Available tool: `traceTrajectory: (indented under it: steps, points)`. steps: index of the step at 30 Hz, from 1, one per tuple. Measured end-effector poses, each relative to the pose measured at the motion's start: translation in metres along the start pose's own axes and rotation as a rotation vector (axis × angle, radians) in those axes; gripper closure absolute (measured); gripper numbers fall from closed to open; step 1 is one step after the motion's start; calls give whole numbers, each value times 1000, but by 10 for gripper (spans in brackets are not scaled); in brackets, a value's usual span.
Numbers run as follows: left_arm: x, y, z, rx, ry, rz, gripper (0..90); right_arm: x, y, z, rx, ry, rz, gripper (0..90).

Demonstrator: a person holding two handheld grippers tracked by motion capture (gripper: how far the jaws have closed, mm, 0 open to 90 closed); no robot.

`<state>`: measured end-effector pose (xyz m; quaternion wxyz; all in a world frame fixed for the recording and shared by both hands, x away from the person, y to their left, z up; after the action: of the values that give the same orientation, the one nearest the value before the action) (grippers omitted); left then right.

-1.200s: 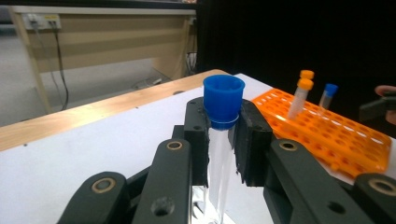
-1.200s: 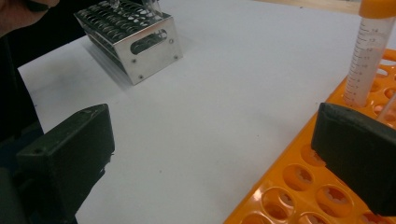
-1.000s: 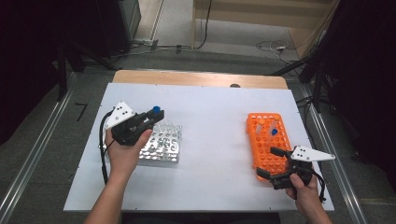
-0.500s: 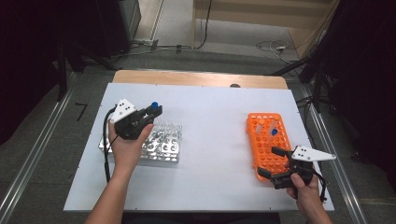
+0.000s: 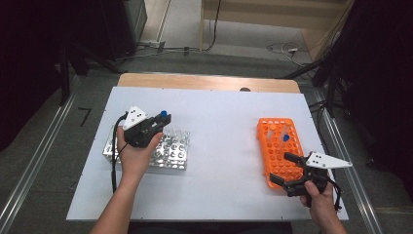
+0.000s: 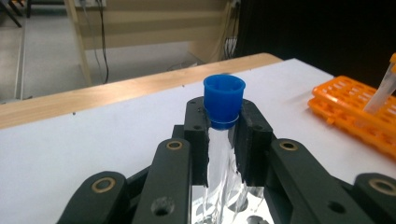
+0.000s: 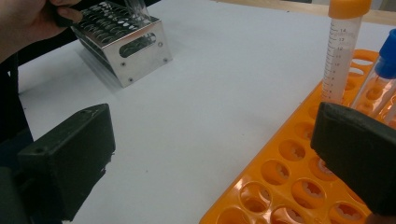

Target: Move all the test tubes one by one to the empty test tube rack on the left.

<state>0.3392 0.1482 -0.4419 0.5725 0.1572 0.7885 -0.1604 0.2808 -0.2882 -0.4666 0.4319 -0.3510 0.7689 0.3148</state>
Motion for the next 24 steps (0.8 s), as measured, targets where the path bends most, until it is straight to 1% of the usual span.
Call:
traceTrajectory:
  steps: [1, 4, 7, 11, 13, 14, 20, 24]
  points:
    - [1, 0, 1, -4, 6, 6, 770, 0, 0, 0, 10, 0, -1, 0]
    - [3, -2, 1, -14, 28, 5, 770, 1, -1, 0, 2, 0, 1, 0]
    - [5, -3, 2, -20, 51, 4, 770, 1, -1, 0, 6, -1, -6, 0]
    - [8, -4, 2, -28, 79, 17, 767, 1, -1, -1, 5, -7, -6, 0]
    - [9, -3, 2, -37, 90, 15, 767, 1, -1, -1, 5, -9, -8, 0]
    - [10, -4, 2, -38, 93, 12, 767, 1, -1, -1, 3, -8, -7, 0]
    - [15, -6, 3, -31, 137, 31, 756, 1, -1, -1, 4, -8, -11, 0]
    - [16, -6, 3, -24, 147, 24, 744, 1, -1, -2, 0, -7, -10, 0]
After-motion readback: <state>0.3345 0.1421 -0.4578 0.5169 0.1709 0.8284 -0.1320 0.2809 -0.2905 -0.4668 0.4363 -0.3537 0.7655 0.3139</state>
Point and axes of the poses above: each handheld gripper's, and its own axes: z roughly forward along the jaws, x roughly out of its underside, y roughly to its left, the point moved 4 cm from there along z, roughly forward along the jaws, and after that the axes turned 4 degrees about -x, right-handed, at the moved point
